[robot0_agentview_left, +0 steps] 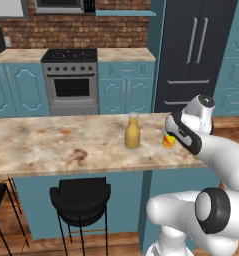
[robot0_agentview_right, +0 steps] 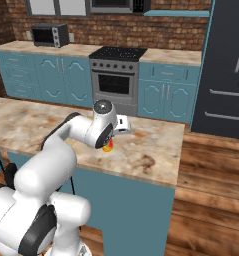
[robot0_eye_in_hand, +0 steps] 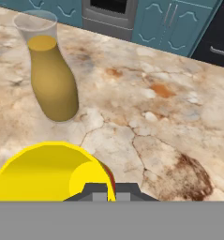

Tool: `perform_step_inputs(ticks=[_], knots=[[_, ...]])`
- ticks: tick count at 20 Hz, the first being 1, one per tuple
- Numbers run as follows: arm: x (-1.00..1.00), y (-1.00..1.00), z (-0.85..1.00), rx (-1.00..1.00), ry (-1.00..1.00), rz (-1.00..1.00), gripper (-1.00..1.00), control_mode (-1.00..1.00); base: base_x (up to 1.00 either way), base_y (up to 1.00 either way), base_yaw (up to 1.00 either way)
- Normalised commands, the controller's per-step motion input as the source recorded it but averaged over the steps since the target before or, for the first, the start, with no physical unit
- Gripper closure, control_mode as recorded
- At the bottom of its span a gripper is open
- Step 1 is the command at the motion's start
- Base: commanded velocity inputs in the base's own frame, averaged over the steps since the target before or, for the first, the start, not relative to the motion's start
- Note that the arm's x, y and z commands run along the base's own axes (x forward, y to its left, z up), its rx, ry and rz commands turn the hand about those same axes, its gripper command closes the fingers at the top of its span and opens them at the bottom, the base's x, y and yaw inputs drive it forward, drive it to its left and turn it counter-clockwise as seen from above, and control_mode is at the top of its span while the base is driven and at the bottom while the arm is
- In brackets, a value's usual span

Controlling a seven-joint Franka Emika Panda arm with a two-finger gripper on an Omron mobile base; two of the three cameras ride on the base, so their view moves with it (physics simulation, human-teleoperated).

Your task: Place the pitcher and cup on the dining counter for serving.

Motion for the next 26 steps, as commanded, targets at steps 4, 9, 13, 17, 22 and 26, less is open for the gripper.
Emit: perform_step_inputs(ticks=[4, 9, 13, 17, 22, 26], knots=[[0.45, -0.03, -0.22, 0.02, 0.15, 0.00, 1.00, -1.00, 0.00, 0.00, 0.00], [0.44, -0.02, -0.15, 0.05, 0.14, 0.00, 1.00, -1.00, 0.00, 0.00, 0.00], [0.35, -0.10, -0.23, 0.09, 0.02, 0.01, 1.00, -1.00, 0.00, 0.00, 0.00], [0.27, -0.02, -0.37, 0.04, 0.00, 0.03, 1.00, -1.00, 0.00, 0.00, 0.00], [0.21, 0.00, -0.45, 0.00, 0.00, 0.02, 1.00, -1.00, 0.00, 0.00, 0.00], [0.24, 0.00, -0.42, 0.00, 0.00, 0.02, 1.00, -1.00, 0.00, 0.00, 0.00]])
